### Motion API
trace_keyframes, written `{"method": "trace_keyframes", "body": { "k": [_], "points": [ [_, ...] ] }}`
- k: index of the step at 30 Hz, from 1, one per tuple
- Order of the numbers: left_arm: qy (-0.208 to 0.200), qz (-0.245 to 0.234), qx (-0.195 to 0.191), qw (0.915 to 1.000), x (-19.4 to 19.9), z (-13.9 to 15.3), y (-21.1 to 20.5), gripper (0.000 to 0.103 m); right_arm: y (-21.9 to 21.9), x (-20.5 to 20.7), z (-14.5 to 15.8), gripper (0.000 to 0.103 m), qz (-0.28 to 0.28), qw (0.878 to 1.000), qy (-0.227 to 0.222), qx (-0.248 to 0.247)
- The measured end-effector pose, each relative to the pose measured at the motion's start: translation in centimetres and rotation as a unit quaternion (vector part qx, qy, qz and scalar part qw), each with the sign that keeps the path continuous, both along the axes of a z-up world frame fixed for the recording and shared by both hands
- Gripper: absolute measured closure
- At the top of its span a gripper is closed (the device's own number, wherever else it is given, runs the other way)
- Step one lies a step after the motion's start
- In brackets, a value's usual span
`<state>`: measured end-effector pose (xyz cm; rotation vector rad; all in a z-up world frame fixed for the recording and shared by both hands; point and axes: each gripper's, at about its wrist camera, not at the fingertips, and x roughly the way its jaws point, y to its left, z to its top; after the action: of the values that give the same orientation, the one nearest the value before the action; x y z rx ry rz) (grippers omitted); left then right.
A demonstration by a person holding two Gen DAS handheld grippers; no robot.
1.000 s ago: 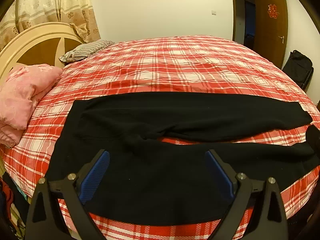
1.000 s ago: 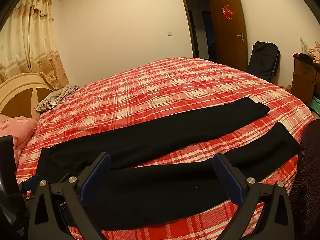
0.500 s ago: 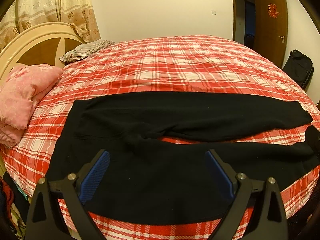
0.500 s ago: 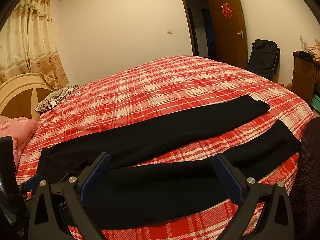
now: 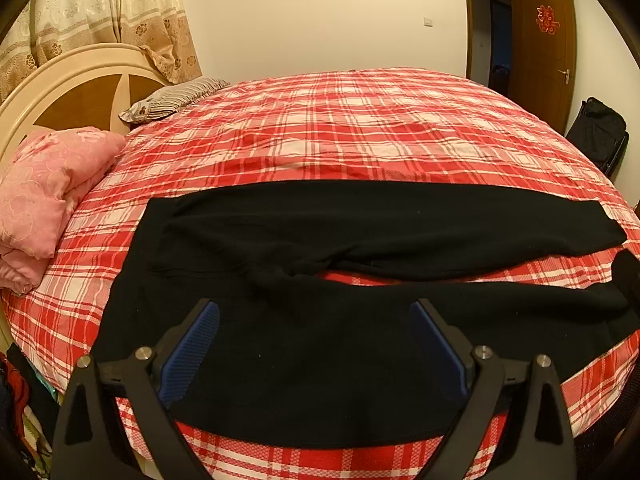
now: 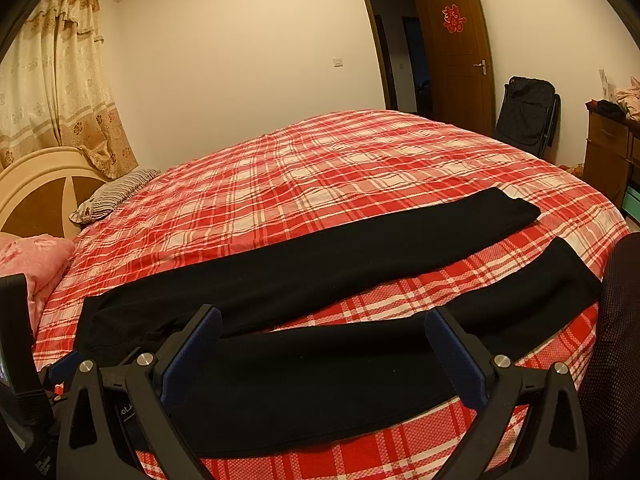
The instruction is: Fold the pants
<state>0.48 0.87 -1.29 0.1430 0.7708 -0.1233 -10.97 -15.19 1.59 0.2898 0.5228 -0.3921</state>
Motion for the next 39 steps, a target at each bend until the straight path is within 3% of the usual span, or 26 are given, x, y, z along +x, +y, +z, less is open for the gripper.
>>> {"method": "trace_keyframes", "body": {
  "k": [39],
  "points": [
    [0.02, -0.001, 0.005, 0.9998, 0.9, -1.1, 0.0, 0.005, -0.4, 1.1, -0.9, 0.001, 0.001, 1.0, 0.016, 0.008]
  ]
}}
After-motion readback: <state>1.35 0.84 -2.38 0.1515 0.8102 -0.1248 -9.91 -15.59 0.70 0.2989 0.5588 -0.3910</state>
